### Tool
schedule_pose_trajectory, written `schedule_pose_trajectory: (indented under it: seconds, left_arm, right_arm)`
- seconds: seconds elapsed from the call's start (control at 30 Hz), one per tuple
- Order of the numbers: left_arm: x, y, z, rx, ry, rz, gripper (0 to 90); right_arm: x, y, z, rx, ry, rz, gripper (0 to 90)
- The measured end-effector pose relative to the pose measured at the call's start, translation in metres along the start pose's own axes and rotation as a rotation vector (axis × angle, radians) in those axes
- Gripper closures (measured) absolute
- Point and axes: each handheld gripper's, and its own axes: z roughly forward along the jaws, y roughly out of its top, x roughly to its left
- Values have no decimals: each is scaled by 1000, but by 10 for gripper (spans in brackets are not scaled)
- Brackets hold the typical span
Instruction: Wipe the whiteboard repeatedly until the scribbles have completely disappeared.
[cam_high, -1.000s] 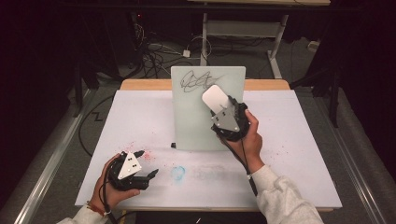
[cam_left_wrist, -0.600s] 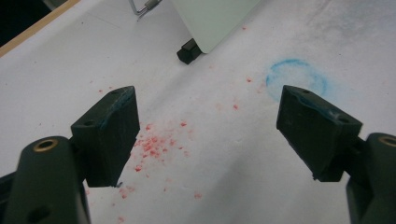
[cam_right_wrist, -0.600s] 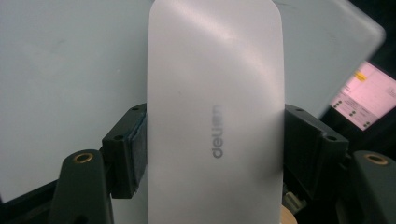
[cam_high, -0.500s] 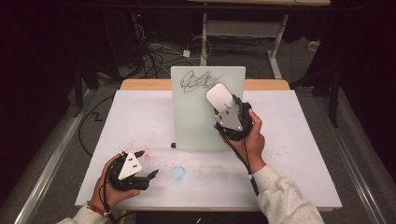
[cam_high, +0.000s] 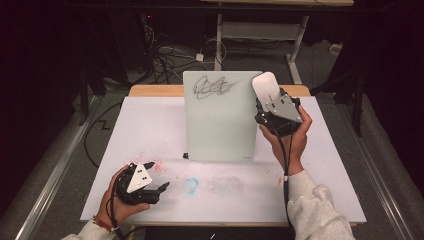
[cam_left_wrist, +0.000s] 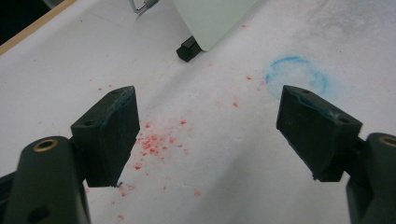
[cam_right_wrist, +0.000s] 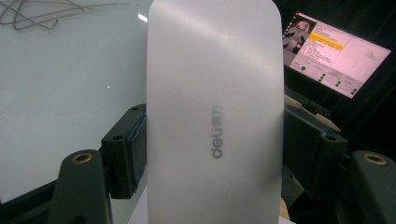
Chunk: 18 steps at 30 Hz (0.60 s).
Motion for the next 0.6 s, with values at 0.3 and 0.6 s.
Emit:
schedule_pose_trajectory:
  seconds: [0.3,0.6]
  left_arm:
    - [-1,0,2,2,-5,-3,205]
    - [-1,0,2,0,-6,-3,205]
  right_arm:
    - [29,6,2,-16,52,-105,311]
    - [70,4,1,-8,117,-225,311]
